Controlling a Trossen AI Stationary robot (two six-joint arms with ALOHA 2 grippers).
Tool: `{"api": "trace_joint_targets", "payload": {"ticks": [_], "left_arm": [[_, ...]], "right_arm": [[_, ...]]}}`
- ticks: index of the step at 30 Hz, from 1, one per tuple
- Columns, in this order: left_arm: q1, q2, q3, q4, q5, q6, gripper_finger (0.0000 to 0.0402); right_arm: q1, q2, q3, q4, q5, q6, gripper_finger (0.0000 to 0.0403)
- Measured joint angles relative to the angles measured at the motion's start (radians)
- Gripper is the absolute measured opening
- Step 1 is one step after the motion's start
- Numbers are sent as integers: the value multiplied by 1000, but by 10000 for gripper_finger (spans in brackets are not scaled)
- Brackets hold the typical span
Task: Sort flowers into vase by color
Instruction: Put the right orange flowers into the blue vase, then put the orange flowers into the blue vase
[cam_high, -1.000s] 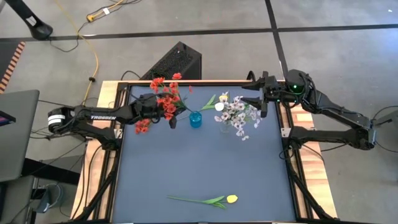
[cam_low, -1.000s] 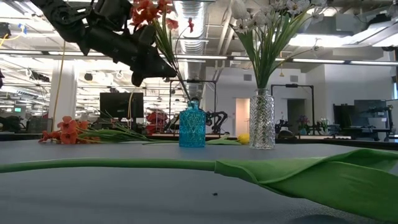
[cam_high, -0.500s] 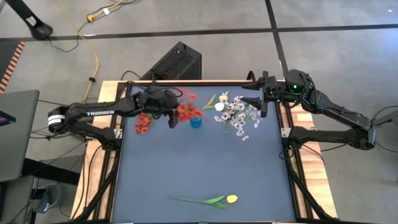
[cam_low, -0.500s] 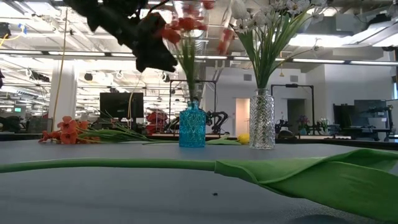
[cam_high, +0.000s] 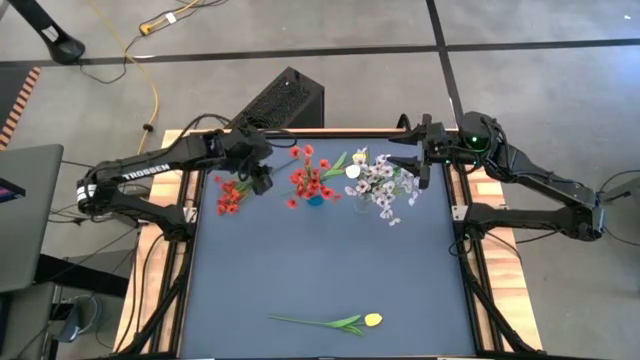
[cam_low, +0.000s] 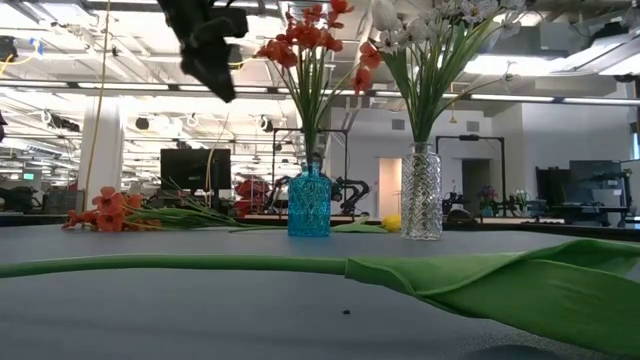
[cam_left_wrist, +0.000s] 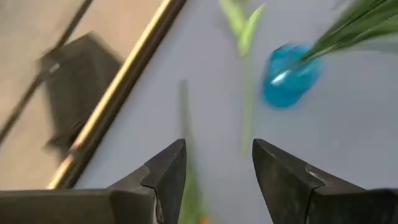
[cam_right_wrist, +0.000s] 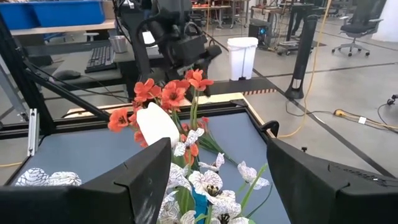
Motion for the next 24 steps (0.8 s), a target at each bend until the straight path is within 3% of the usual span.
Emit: {"api": "trace_joint_targets", "payload": {"ticks": [7, 13, 19, 24], "left_arm": [[8, -1, -21, -220, -104, -17, 173], [100, -1, -105, -197, -137, 7, 173], [235, 0, -216, -48, -5, 126, 173], [310, 0, -283, 167, 97, 207, 173]], "right_arm": [[0, 0, 0, -17, 0, -24, 291], [0, 0, 0, -16, 0, -38, 291], [0, 0, 0, -26, 0, -43, 291], [0, 0, 0, -24, 0, -45, 291]]}}
